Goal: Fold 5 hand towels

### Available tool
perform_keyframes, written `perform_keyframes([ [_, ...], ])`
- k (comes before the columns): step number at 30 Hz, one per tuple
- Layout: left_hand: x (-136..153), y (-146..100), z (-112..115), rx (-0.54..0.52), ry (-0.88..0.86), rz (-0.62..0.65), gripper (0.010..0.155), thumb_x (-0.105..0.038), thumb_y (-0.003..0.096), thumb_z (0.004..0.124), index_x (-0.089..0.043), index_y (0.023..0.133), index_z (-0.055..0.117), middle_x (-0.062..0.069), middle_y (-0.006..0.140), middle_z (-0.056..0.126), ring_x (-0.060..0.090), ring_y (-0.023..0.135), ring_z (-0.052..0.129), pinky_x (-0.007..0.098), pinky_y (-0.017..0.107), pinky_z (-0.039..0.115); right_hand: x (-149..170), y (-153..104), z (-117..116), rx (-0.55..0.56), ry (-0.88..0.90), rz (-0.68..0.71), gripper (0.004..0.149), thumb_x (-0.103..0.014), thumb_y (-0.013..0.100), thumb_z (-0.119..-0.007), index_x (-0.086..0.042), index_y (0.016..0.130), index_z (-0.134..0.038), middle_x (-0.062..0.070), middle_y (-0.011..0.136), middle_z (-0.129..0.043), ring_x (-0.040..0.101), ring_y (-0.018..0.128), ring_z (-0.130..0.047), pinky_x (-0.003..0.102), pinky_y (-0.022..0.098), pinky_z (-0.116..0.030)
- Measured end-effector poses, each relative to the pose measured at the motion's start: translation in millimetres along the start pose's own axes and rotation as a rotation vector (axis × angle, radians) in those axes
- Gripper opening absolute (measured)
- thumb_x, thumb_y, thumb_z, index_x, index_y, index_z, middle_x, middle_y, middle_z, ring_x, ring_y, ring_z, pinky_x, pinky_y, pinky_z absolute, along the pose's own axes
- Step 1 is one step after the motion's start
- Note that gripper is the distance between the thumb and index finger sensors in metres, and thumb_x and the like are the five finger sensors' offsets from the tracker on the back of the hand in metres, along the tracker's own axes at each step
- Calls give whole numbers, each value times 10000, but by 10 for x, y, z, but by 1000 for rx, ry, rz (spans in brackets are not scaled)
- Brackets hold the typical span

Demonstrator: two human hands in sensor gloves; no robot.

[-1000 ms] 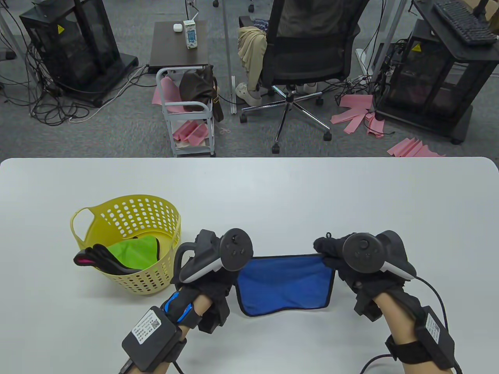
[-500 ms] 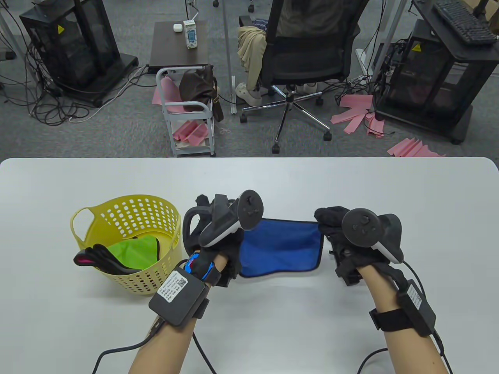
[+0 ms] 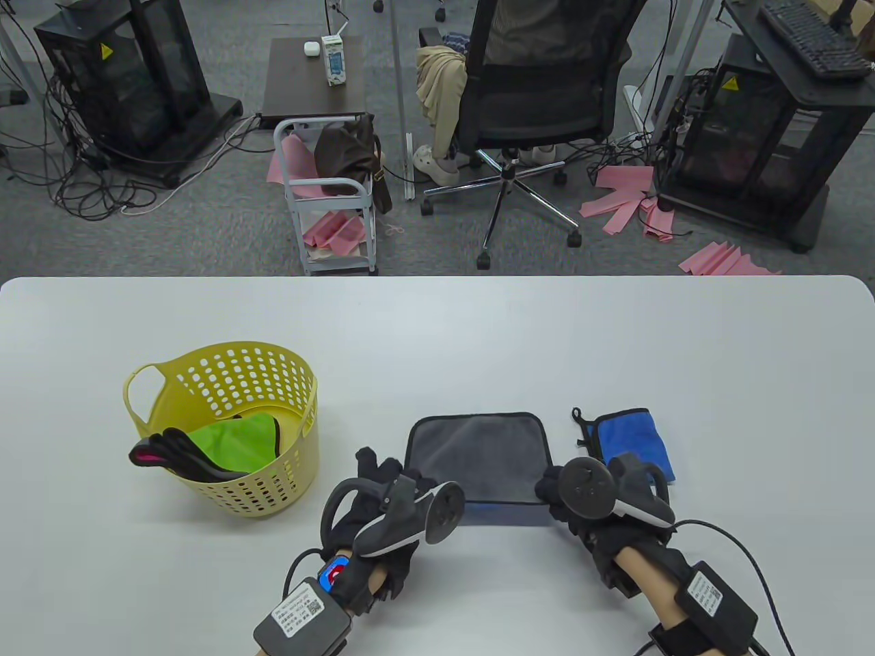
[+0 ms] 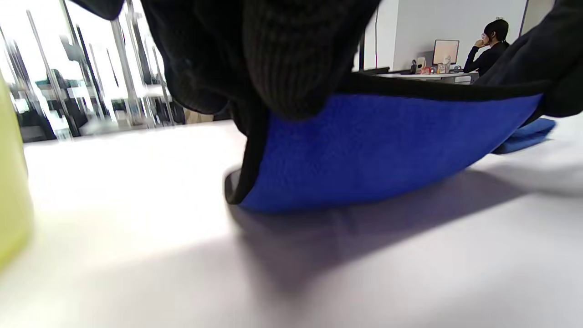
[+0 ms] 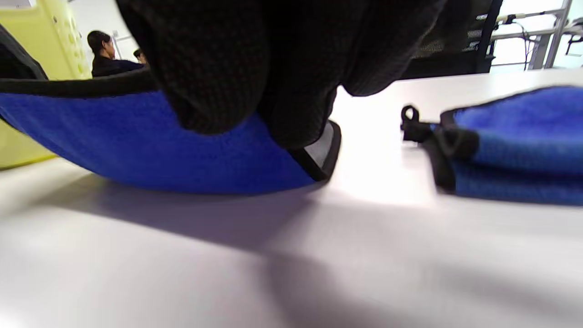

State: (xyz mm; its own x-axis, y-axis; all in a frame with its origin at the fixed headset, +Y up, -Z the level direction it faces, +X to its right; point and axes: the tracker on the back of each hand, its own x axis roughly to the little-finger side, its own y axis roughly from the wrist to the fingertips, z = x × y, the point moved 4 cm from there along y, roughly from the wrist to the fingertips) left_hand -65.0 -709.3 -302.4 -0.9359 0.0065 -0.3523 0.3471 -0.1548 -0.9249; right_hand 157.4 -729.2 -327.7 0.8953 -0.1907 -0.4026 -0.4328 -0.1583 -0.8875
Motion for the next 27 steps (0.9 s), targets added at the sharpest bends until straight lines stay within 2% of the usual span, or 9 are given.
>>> perform_keyframes([
  [5,89,-101,108,47,-81,38,443,-309,477,785,-305,913,858,-20,903,969,341,935,885,718,732,510,-23,-83,-75,-32,13,3,377,-244,493,-848,-204,867,-856,98,989,-829,195,780,-974,449,661,-756],
  [11,99,-209,122,29,-113,61,439,-314,476,748,-296,898,867,-13,860,985,344,913,895,724,732,500,-64,-193,-144,-59,22,26,377,-243,500,-814,-207,874,-848,71,961,-869,244,749,-950,566,647,-702],
  [16,80,-312,139,94,-116,64,437,-316,484,741,-282,899,874,2,809,1005,344,878,911,726,737,485,-54,-274,-178,-105,137,50,384,-239,510,-789,-205,891,-826,69,891,-891,237,673,-930,593,640,-674],
  [19,83,-342,62,80,-121,44,439,-315,485,737,-269,898,879,15,769,1018,352,841,928,728,735,486,-21,-286,-156,-139,221,54,418,-229,521,-785,-200,938,-771,73,858,-918,230,634,-949,587,633,-690],
  [21,77,-336,-9,63,-88,16,437,-320,497,744,-251,906,881,23,758,1021,357,831,928,730,737,479,18,-272,-94,-106,257,41,459,-241,519,-805,-179,967,-725,67,843,-933,218,614,-966,578,625,-705],
  [24,35,-253,-147,4,-33,-56,427,-331,516,761,-242,917,879,31,770,1014,364,842,916,730,744,469,103,-184,68,5,264,-21,402,-260,517,-830,-185,907,-767,59,831,-943,209,600,-979,566,618,-720],
  [27,-15,-81,-175,4,64,-133,425,-341,525,769,-258,929,870,19,806,1002,358,872,904,726,742,480,148,-57,162,87,203,-106,379,-273,530,-835,-189,896,-778,50,839,-922,236,634,-946,584,633,-685],
])
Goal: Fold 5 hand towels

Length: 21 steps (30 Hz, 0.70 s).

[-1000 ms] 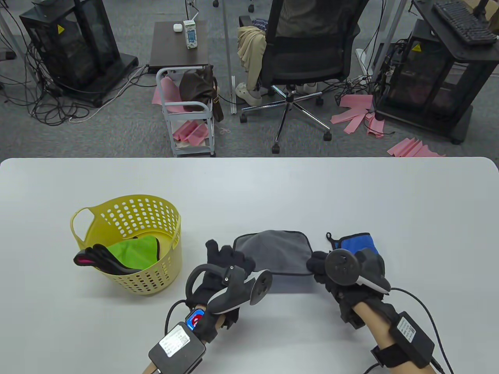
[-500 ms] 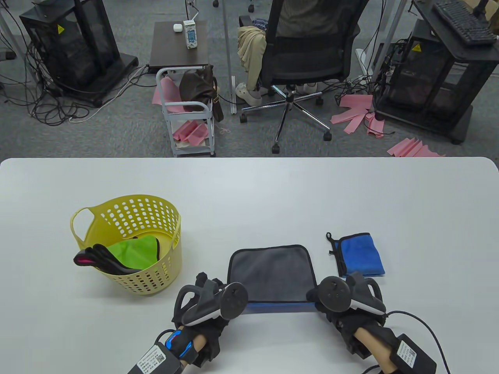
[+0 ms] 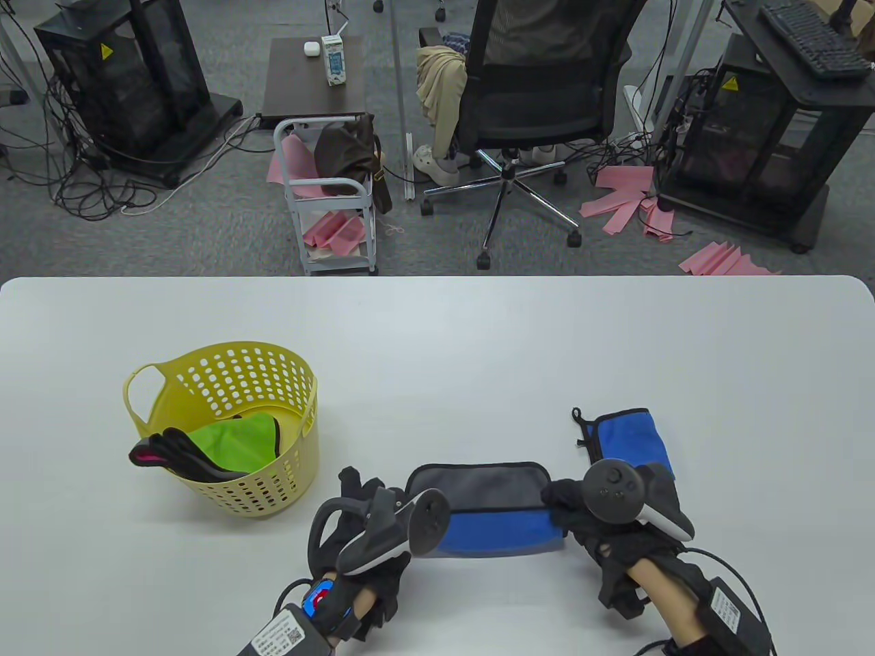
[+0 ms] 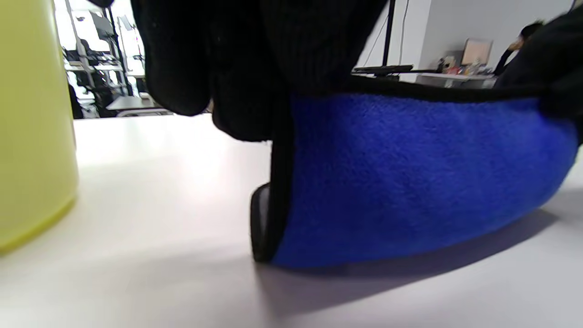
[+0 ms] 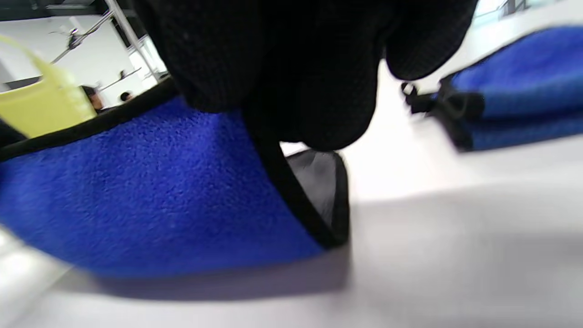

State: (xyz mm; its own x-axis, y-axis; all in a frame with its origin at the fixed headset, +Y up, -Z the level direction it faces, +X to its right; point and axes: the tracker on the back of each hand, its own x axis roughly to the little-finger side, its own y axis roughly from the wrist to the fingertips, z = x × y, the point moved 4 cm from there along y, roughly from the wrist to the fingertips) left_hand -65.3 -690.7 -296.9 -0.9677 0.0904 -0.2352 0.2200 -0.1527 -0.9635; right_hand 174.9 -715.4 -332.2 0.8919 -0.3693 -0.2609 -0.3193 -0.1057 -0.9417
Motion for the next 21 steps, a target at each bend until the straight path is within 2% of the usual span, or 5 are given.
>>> perform_keyframes([
  [4,-43,361,102,38,107,-115,426,-334,524,792,-293,944,855,11,859,975,359,910,878,718,744,485,-7,242,-33,77,-107,-84,365,-285,526,-845,-197,879,-809,35,824,-928,247,647,-932,598,639,-661],
  [7,-25,645,249,64,97,-152,427,-334,520,800,-307,942,856,10,878,967,363,924,869,716,743,486,-31,420,-112,112,-213,-137,363,-289,524,-847,-200,875,-819,28,818,-933,247,647,-934,597,639,-661],
  [10,13,823,383,104,101,-176,423,-339,518,803,-321,936,859,9,880,967,362,927,868,716,743,484,-31,563,-217,98,-281,-176,364,-296,522,-848,-206,873,-823,22,814,-937,248,651,-933,597,641,-659],
  [17,65,951,541,142,80,-190,408,-352,513,815,-334,916,878,5,880,973,366,929,868,719,743,477,-19,724,-384,62,-354,-195,358,-302,525,-850,-215,872,-836,23,828,-936,258,664,-932,605,641,-653],
  [21,129,920,513,155,14,-186,493,-414,516,787,-317,999,783,36,988,890,386,970,819,723,745,456,-37,706,-383,16,-325,-201,427,-294,553,-804,-163,958,-762,115,983,-840,345,792,-871,624,652,-625],
])
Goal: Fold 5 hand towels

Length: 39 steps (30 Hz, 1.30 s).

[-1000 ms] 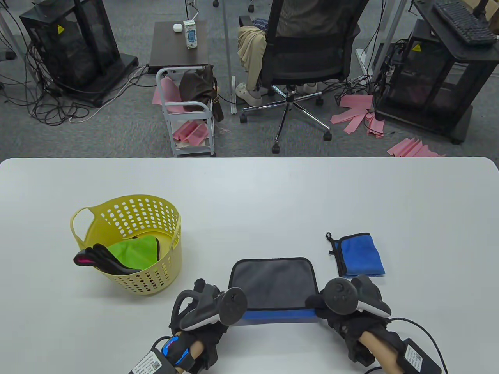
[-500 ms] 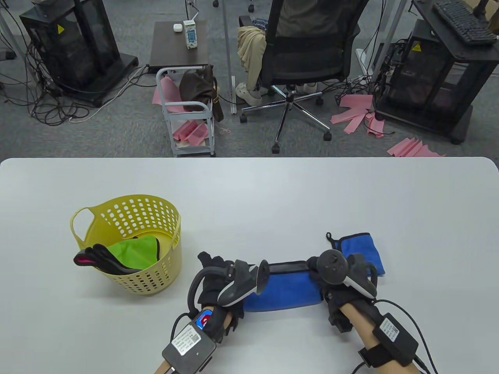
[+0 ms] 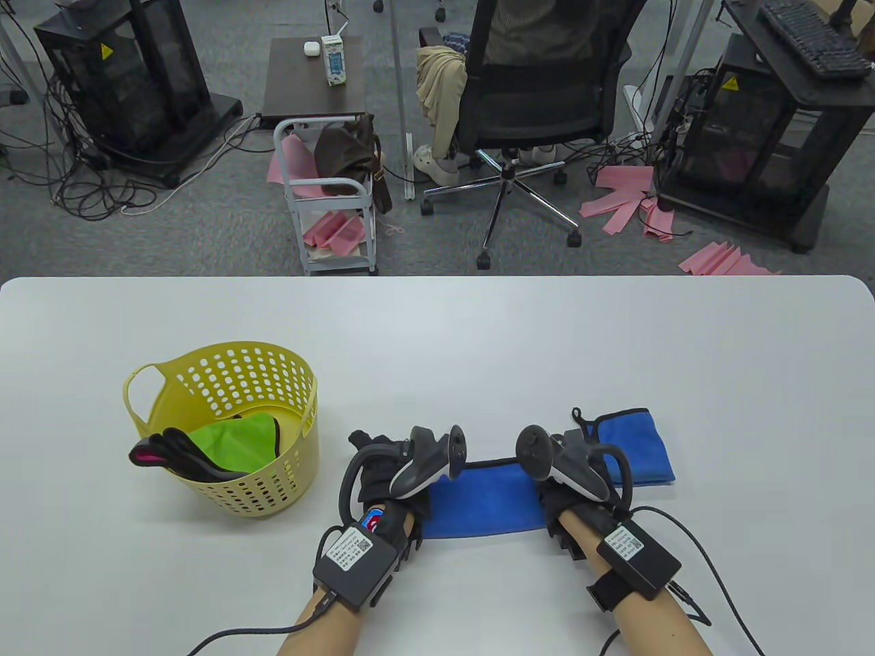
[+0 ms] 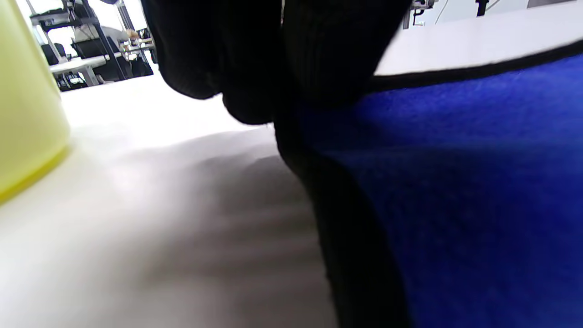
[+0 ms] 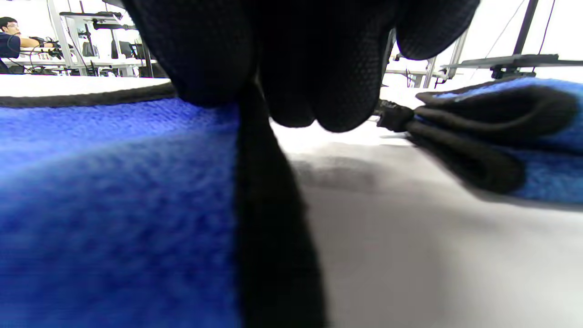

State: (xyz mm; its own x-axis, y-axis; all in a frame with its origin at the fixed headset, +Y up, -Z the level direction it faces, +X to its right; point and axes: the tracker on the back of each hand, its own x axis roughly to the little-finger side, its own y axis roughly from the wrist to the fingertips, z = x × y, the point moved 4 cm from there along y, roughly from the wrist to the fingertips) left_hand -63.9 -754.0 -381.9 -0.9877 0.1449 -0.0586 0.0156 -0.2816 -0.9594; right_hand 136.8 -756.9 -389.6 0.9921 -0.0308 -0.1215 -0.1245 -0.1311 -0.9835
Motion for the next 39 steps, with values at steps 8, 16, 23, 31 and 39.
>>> perform_keyframes([
  [8,79,-492,-538,-164,-315,210,728,-549,505,698,-318,1162,485,143,1232,481,455,1121,532,765,748,332,-87,-351,489,3,155,91,508,-287,605,-731,-95,1060,-610,239,1137,-602,482,962,-644,673,672,-537],
  [16,-73,-1055,-194,-42,-366,394,630,-469,557,635,-237,1140,594,129,1200,614,425,1108,635,734,748,425,-336,-899,325,-283,324,300,552,-273,657,-641,-27,1118,-461,295,1187,-353,529,1016,-342,714,682,-393],
  [23,-256,-1066,236,54,-385,502,616,-424,570,611,-208,1145,563,122,1208,576,405,1126,593,726,748,429,-554,-1012,-104,-395,359,398,566,-280,658,-629,-30,1120,-420,258,1186,-318,491,1011,-274,704,682,-361],
  [31,-345,-995,438,129,-360,532,624,-416,571,602,-184,1149,555,129,1213,552,414,1131,561,729,745,420,-658,-1007,-388,-494,338,421,566,-290,656,-630,-30,1113,-422,240,1182,-337,468,1008,-274,694,683,-359],
  [39,-304,-935,523,187,-402,529,617,-425,571,599,-204,1145,558,102,1213,533,376,1132,528,717,748,417,-636,-974,-463,-518,327,420,548,-299,654,-637,-70,1108,-433,190,1155,-344,432,992,-269,681,687,-370],
])
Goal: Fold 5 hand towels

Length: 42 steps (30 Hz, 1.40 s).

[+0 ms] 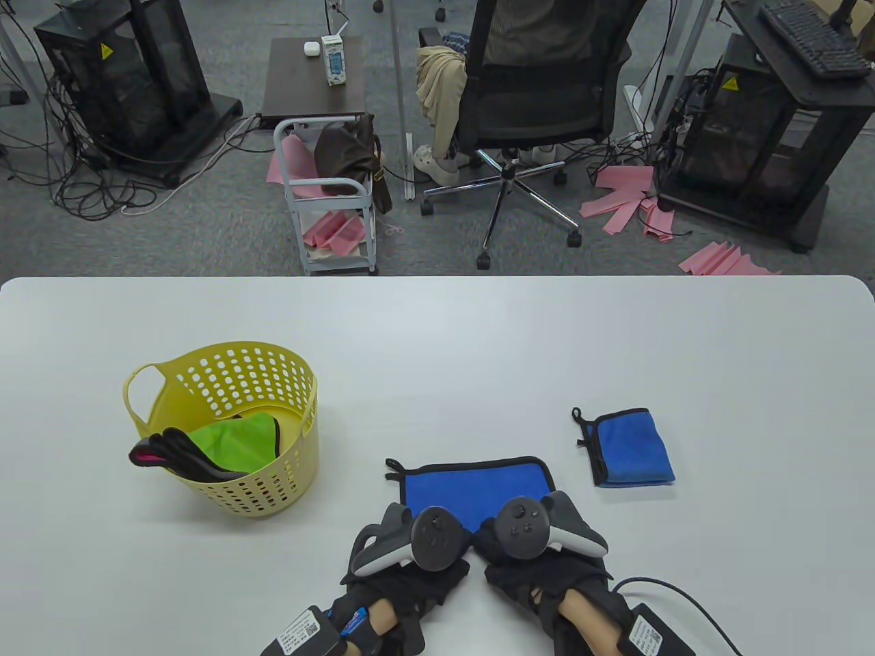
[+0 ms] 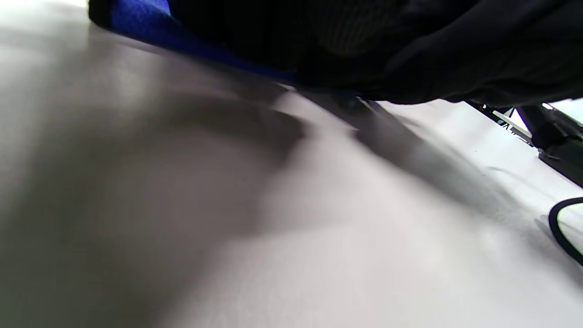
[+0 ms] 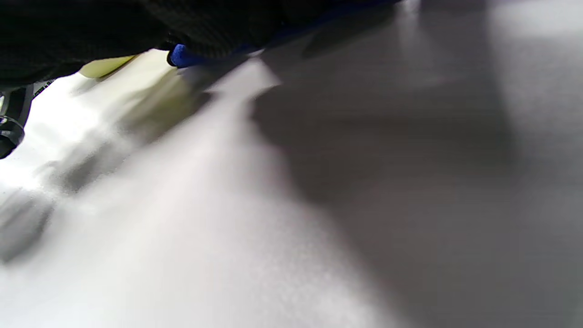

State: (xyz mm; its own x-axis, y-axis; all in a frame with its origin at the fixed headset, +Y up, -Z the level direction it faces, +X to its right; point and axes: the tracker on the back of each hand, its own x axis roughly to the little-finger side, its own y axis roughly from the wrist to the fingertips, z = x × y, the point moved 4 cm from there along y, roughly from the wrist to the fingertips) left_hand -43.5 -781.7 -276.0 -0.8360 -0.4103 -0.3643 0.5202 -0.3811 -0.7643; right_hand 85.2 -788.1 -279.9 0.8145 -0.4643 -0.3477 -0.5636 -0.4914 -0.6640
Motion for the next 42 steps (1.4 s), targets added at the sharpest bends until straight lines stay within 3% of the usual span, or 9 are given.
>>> perform_keyframes([
  [10,17,-16,0,-15,4,-8,613,-432,570,602,-221,1143,553,78,1215,531,355,1136,528,709,752,416,37,-46,30,46,-1,-12,546,-303,653,-632,-80,1113,-441,192,1173,-359,439,1005,-281,691,680,-365],
  [26,285,-189,-185,-52,-38,-146,573,-442,568,617,-226,1094,680,61,1162,682,335,1102,652,715,745,450,503,-291,251,122,70,-156,535,-300,653,-635,-65,1108,-478,218,1173,-412,463,1013,-351,706,675,-394],
  [34,413,-145,-220,-20,-162,-129,561,-446,569,621,-221,1075,708,49,1133,707,317,1059,664,693,745,478,521,-262,247,106,94,-156,528,-302,651,-638,-65,1101,-495,213,1162,-425,462,998,-361,686,682,-453],
  [42,428,-152,-254,-51,-198,-107,575,-463,566,620,-218,1081,701,86,1133,725,350,1056,681,697,745,475,461,-277,389,267,50,-149,504,-362,642,-662,-100,1067,-597,223,1143,-605,475,982,-565,650,674,-532],
])
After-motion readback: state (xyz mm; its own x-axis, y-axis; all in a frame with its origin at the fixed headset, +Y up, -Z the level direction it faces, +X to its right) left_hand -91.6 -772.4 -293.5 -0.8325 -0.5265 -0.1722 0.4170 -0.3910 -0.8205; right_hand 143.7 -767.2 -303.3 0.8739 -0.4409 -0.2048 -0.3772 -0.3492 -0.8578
